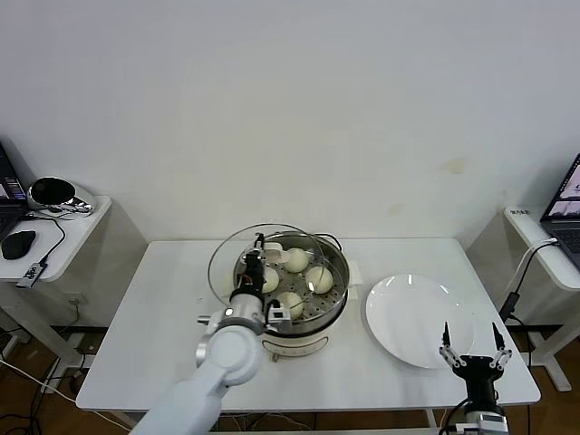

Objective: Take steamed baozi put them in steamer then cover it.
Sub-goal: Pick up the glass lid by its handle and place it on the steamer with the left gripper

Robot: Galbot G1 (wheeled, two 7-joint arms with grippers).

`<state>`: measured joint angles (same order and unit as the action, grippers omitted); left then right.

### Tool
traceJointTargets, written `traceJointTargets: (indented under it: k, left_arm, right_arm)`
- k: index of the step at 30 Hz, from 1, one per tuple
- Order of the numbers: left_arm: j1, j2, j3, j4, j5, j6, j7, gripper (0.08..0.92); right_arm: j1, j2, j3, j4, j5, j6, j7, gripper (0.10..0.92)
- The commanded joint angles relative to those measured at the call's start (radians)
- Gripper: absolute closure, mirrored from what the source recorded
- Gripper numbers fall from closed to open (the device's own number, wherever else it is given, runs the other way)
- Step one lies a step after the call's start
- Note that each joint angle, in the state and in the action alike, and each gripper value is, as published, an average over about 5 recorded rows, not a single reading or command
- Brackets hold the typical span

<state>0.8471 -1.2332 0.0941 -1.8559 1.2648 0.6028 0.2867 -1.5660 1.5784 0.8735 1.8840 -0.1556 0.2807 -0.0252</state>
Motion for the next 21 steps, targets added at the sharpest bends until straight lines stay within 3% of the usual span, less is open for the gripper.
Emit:
traceJointTargets:
  k: [1, 21]
  left_arm:
    - [-0.037, -0.099, 0.053, 0.057, 0.065, 0.014, 0.025, 0.863]
    - [0.004, -0.135, 0.05, 0.105, 0.112, -0.012, -0.005, 0.863]
  right_arm:
    - [-0.001, 0.001, -0.008, -0.009, -0.011, 0.002, 0.003, 0.203]
    - [-0.007, 0.001, -0.014, -0.004, -0.009, 0.003, 0.003, 0.203]
